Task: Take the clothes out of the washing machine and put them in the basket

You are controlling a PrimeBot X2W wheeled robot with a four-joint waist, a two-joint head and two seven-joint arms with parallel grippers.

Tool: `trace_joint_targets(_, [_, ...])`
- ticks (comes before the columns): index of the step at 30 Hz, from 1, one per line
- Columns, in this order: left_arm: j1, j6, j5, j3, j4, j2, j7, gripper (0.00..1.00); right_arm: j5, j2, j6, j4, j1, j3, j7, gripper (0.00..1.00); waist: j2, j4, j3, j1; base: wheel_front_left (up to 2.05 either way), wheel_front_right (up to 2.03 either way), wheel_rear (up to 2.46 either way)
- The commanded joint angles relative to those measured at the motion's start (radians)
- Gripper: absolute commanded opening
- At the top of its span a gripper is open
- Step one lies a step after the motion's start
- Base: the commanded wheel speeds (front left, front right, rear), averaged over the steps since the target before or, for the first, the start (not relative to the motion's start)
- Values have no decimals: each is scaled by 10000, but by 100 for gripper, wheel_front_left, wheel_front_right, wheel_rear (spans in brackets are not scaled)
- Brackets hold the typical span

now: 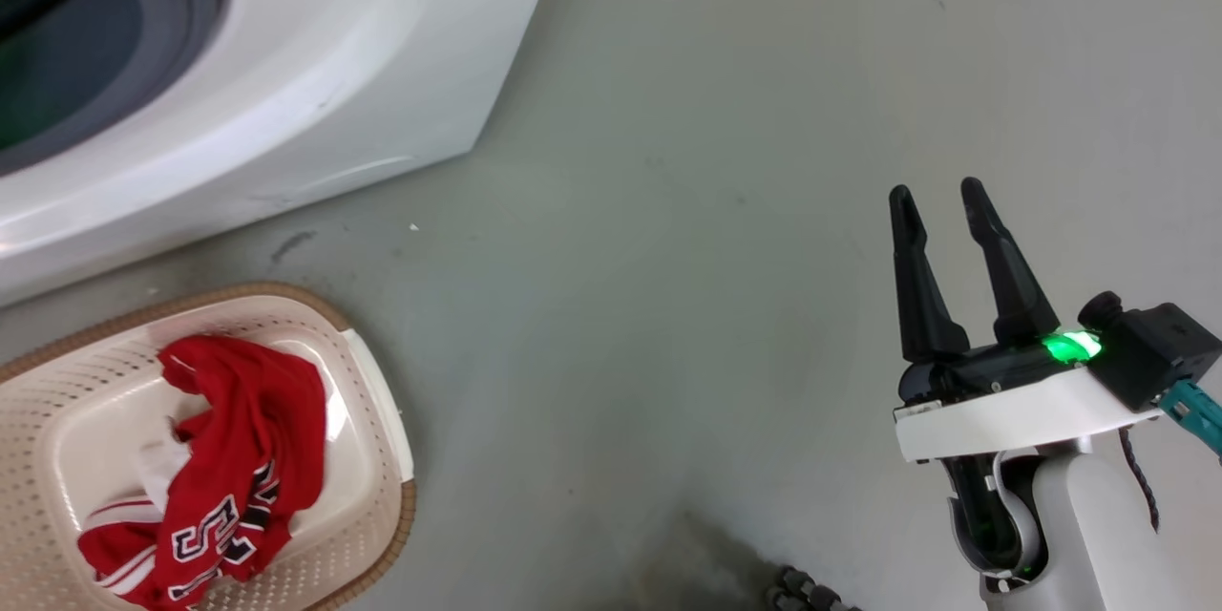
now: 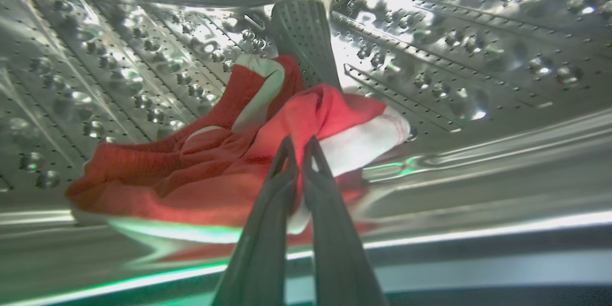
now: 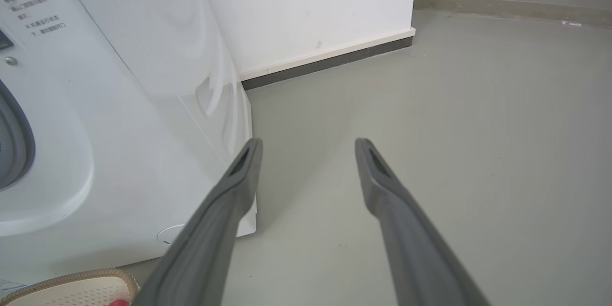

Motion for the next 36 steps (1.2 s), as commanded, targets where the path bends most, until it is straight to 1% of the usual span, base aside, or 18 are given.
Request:
trace_joint_targets(1, [286,13,-111,107,70,-175,-509,0,-104,1,-3,15,90,-93,-18,100,0,216,-419,0,0,0,0])
trace_joint_targets(11, [2005,167,-214,239,530,-1415,-4266,0,-813,-2,-3,262,592,-438,-16,100,0,1067,-2234,0,0,0,0])
trace_joint_targets(15, [2810,194,-256,277,468,-1788,-5410,0,-1113,-3,-3,387,816,-540,-16,100,0,1442,-2978,0,0,0,0])
trace_joint_targets(18, [3476,278,-290,288,242,-2050,-5994,0,-1311,-2,-3,500,1005,-607,-16,100,0,1699,-3490,0,0,0,0])
trace_joint_targets(23, [4848,475,-304,354,-568,-2435,-6434,0,-1542,1,-3,537,1348,-793,153,100,0,2118,-4233,0,0,0,0])
trace_joint_targets(28, [6521,747,-228,412,-1820,-2810,-6543,0,-1725,0,-3,352,1738,-907,460,100,0,2500,-4841,0,0,0,0])
trace_joint_targets(29, [6521,747,-228,412,-1820,-2810,-6543,0,-1725,0,-3,352,1738,-907,460,100,0,2500,-4841,0,0,0,0])
trace_joint_targets(36, [8857,1281,-45,379,-3699,-3287,-6580,0,-1916,0,-3,-31,2209,-1030,865,100,0,2959,-5428,0,0,0,0])
